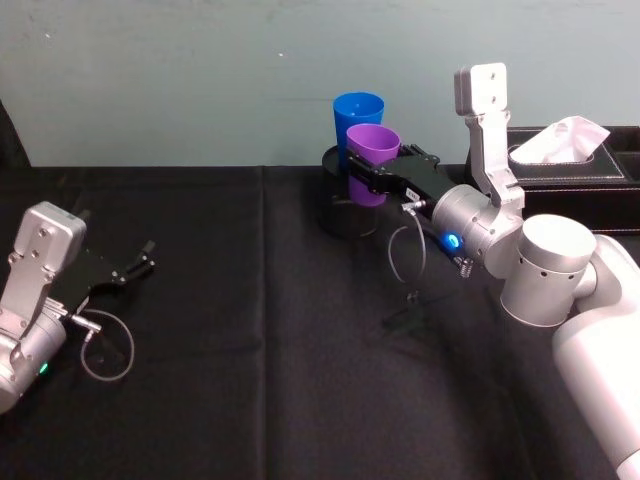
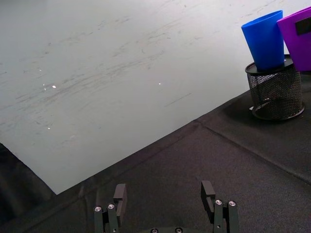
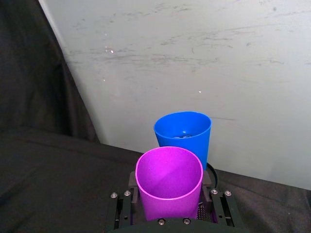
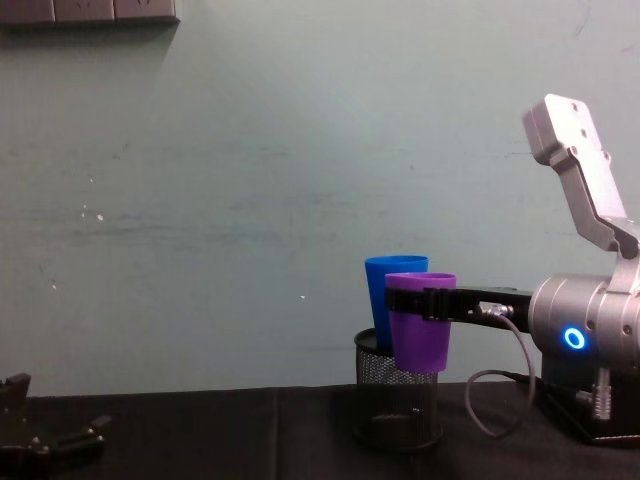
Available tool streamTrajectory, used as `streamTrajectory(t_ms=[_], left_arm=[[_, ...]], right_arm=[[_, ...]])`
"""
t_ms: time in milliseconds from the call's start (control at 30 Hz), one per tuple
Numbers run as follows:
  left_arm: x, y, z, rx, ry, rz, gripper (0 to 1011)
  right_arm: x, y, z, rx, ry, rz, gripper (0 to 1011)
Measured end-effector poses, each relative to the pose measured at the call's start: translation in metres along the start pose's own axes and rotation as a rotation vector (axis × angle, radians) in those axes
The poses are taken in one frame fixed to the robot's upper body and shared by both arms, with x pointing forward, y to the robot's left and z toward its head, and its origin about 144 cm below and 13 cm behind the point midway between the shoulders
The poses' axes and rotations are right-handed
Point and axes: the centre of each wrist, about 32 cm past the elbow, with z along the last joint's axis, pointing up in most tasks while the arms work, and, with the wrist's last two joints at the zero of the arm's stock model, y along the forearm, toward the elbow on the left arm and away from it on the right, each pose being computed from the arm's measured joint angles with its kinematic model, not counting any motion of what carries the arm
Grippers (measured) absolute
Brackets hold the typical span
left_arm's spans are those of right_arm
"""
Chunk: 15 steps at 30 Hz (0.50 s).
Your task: Pick up one cup with a gripper and tap it against the other cup.
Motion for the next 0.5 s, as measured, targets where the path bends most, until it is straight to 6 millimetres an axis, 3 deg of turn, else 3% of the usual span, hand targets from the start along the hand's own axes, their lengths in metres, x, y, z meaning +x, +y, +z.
streamTrajectory(t_ms=[500], left_arm=[[0.0,0.0,0.0,0.0,0.0,0.0,1000]], right_arm=[[0.0,0.0,0.0,0.0,0.0,0.0,726]])
